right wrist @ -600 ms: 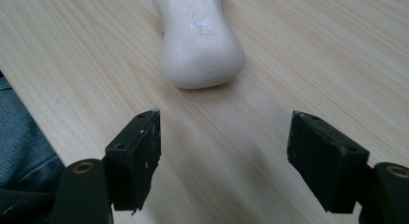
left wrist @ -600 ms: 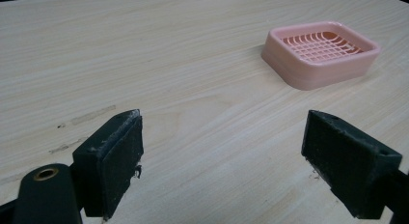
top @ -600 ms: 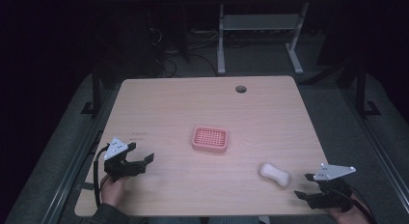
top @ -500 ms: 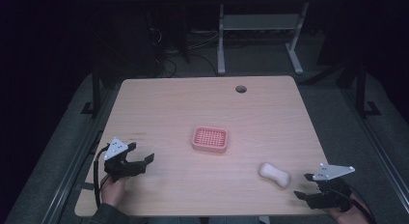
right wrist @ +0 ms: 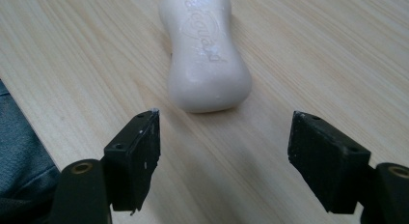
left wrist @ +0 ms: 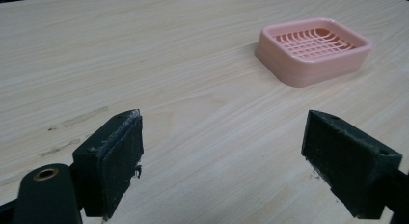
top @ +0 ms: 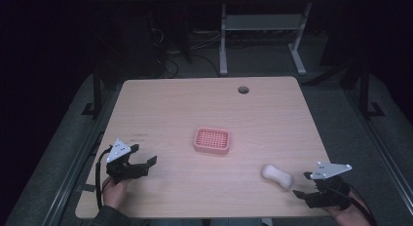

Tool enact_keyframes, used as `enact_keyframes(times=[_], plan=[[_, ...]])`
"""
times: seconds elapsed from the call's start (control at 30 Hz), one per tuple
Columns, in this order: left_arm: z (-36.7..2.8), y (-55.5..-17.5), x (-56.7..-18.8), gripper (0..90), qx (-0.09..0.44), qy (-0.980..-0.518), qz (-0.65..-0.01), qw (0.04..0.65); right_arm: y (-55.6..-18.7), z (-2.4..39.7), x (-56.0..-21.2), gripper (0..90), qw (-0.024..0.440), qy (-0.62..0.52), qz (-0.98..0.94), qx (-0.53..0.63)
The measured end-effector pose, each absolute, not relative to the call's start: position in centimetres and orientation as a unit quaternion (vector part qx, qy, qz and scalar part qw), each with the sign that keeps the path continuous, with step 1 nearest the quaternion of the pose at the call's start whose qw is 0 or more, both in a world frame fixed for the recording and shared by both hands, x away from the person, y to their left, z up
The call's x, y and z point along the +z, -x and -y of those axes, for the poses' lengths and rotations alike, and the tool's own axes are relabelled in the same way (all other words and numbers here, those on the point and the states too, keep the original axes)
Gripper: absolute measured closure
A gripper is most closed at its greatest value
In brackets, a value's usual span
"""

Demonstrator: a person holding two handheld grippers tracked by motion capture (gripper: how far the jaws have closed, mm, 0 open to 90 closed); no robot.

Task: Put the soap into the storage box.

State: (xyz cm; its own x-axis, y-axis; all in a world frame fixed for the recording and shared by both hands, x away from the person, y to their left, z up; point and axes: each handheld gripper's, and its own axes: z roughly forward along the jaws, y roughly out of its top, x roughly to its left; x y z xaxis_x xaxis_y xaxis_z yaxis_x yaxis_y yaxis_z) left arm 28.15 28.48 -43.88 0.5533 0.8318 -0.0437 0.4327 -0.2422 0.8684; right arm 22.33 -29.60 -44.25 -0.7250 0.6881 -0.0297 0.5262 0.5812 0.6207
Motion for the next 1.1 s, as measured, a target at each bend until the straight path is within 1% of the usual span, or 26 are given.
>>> enact_keyframes(times=[0.2,0.3,0.43,0.53,0.67,0.97,1.1], plan=[[-28.4,-28.1,-43.9,14.4,0.223,-0.758,-0.416,0.450,-22.7,29.0,-44.1,26.7,0.135,-0.339,-0.883,0.295],[-28.4,-28.1,-43.9,14.5,0.207,-0.753,-0.416,0.465,-22.8,28.5,-43.9,27.0,0.136,-0.336,-0.886,0.289],[-28.2,-28.1,-44.0,14.4,0.218,-0.764,-0.410,0.449,-23.2,27.5,-43.6,28.1,0.144,-0.326,-0.890,0.284],[-28.2,-28.1,-44.0,14.4,0.216,-0.763,-0.407,0.453,-23.4,27.1,-43.5,28.0,0.144,-0.322,-0.892,0.283],[-27.9,-28.1,-44.2,14.4,0.221,-0.773,-0.400,0.441,-23.9,26.2,-43.3,27.9,0.149,-0.315,-0.896,0.277],[-27.6,-28.1,-44.2,14.4,0.225,-0.776,-0.395,0.438,-24.5,25.0,-43.3,28.6,0.144,-0.301,-0.901,0.278],[-27.5,-28.1,-44.3,14.5,0.223,-0.777,-0.396,0.436,-25.1,24.7,-43.4,30.3,0.136,-0.298,-0.903,0.277]])
